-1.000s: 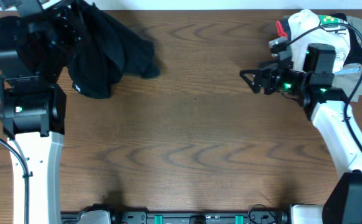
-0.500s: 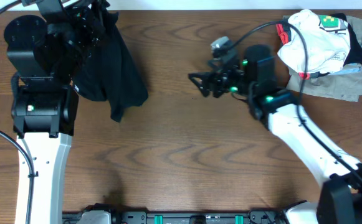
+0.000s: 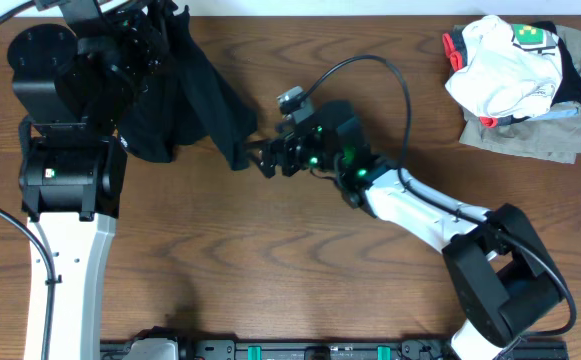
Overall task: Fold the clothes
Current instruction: 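Grasp the hanging shirt edge with the right gripper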
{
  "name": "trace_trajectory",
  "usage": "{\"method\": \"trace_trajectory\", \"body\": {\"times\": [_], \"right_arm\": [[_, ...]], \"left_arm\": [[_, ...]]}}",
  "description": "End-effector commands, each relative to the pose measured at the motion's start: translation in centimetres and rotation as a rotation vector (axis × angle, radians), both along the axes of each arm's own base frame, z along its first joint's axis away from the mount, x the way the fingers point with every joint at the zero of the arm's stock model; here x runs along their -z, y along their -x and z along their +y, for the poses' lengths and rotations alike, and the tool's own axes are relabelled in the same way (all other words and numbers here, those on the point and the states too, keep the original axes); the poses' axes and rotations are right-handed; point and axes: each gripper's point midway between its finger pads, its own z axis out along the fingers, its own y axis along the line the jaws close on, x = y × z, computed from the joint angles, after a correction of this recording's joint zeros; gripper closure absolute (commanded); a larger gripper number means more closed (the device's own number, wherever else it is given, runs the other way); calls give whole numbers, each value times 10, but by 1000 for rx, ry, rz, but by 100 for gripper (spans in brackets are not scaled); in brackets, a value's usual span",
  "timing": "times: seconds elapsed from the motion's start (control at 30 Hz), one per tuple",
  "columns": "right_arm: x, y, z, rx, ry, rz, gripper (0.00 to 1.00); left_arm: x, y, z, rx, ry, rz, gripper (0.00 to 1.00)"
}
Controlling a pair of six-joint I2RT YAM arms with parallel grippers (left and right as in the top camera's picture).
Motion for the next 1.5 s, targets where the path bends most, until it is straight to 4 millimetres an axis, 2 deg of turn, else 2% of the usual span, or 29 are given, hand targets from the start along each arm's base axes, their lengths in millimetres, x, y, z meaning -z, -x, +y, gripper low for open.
{"method": "trace_trajectory", "body": {"times": [0.0,0.37,0.73,0.9,1.13,1.23,1.47], "right_arm": [[10,-4,6,34,75,-66,4],[31,-2,21,26,106,-102,8],[24,16,46,-16,59,-112,9],[25,17,47,-5,50,-93,12],[26,11,44,35,62,-98,15],[26,11,44,37,63,-99,19],[27,8,41,60,73,-104,24]], "left_arm": [[-8,1,-4,19,39,-13,94],[-12,3,-10,51,96,-9,94],[-12,3,-10,51,103,-5,94],[-12,5,-15,79,108,-2,94],[-12,14,-33,196,128,11,94],[-13,18,-40,240,130,11,94],[-28,34,-41,256,152,-17,94]]}}
